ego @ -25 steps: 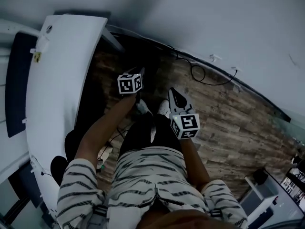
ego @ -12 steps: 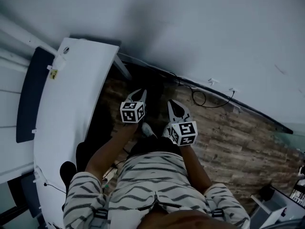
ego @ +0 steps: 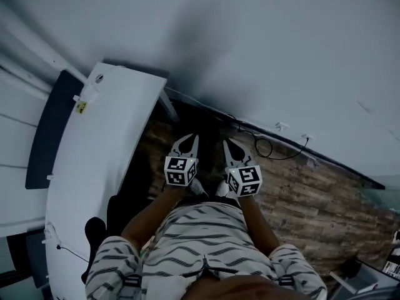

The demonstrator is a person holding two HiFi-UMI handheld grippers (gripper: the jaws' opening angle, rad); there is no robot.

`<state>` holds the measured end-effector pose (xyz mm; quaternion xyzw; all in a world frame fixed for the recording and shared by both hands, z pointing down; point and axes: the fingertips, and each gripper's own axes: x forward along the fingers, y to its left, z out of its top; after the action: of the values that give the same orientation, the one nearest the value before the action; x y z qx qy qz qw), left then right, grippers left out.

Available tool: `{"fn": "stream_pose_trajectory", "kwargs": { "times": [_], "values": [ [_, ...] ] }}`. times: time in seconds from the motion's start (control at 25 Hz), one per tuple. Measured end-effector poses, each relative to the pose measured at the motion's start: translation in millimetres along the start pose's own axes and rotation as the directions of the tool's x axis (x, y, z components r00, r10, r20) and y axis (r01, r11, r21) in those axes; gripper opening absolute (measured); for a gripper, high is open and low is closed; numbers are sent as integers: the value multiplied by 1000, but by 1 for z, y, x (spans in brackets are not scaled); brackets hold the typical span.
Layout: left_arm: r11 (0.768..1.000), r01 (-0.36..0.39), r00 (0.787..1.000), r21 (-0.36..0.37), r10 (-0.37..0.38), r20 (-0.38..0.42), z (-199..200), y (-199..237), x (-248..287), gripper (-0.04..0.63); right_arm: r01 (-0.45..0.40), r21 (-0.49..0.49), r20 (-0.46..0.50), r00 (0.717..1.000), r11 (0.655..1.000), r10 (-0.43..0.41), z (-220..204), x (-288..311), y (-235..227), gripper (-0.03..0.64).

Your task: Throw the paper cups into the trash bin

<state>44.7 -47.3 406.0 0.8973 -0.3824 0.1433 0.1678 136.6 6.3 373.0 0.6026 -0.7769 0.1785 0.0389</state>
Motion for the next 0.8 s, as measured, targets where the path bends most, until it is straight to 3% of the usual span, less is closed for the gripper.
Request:
{"fn": "stream_pose_trajectory", "kwargs": {
  "times": [0.4,0.56,0.8],
  "values": [
    [992,57,991,113,-70,117,30,-29,-27,23,-20,-19,69,997,1000,21,17,-11,5,9],
    [988,83,987,131,-100,127,26,-32,-36,23,-24,-69,83,996,997,30,17,-18,11,9],
    [982,93,981,164,-119,152,21,-37,-50,25,-33,-70,89,995,997,39,16,-27,12,9]
  ]
}}
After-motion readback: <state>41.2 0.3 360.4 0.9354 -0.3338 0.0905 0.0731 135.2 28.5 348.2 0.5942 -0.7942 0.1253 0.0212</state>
